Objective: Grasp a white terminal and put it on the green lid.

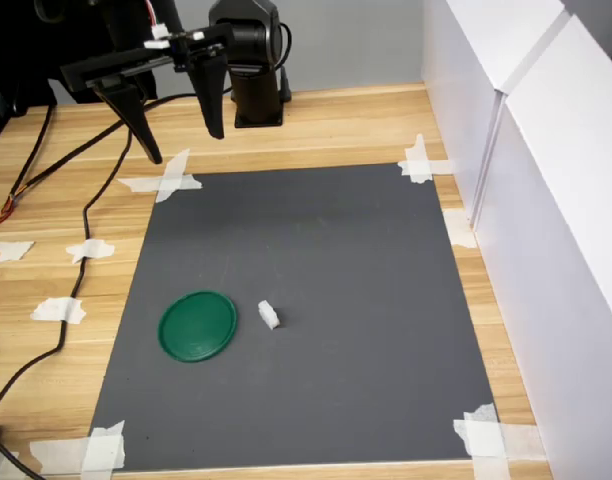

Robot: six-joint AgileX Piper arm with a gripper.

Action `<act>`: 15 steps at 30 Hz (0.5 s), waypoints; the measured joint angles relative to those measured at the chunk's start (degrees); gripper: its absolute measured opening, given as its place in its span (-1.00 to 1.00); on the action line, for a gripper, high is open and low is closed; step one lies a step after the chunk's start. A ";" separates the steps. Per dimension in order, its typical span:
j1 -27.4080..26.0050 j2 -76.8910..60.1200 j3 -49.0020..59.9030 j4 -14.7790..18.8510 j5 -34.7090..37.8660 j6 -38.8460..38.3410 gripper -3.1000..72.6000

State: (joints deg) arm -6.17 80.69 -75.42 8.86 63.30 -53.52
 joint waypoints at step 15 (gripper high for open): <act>10.89 15.45 -7.11 -5.86 -4.19 11.01 0.86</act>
State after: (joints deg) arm 4.73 96.14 -82.53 3.00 59.11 -42.51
